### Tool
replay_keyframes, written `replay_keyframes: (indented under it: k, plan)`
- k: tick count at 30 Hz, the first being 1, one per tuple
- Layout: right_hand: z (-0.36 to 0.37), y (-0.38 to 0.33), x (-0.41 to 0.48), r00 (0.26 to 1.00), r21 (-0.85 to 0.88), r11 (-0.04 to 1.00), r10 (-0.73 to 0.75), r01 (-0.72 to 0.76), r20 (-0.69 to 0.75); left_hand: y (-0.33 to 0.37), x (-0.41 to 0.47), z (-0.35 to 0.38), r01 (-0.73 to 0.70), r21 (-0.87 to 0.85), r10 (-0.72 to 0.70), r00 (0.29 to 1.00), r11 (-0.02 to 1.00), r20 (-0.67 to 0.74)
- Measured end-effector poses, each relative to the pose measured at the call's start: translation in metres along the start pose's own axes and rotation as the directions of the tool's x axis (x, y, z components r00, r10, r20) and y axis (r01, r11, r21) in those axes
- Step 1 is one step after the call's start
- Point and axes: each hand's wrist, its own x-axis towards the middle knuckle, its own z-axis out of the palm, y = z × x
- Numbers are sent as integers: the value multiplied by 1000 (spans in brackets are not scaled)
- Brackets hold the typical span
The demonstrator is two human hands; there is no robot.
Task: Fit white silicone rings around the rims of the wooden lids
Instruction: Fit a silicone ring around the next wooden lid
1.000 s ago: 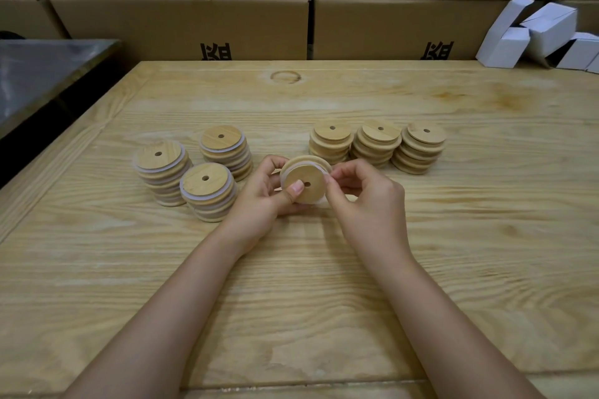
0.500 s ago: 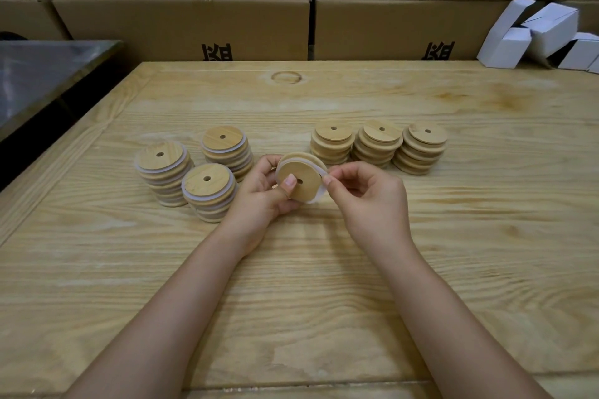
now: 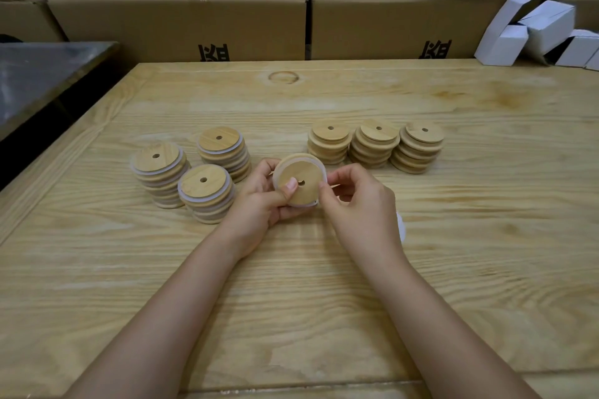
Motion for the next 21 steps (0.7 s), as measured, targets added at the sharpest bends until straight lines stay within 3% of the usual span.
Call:
replay_keyframes:
  k: [8, 14, 21]
  plan:
    - [-4, 2, 3, 998, 36, 999, 25, -22, -62, -3, 2, 5, -36, 216, 58, 994, 976, -96]
    - [-3, 3, 6, 995, 187, 978, 99, -98, 5, -3, 2, 3, -57, 227, 85, 990, 972, -112]
    - [-8, 3, 8, 989, 314, 938, 127, -144, 73, 0, 1, -1, -1, 157, 12, 998, 988, -66]
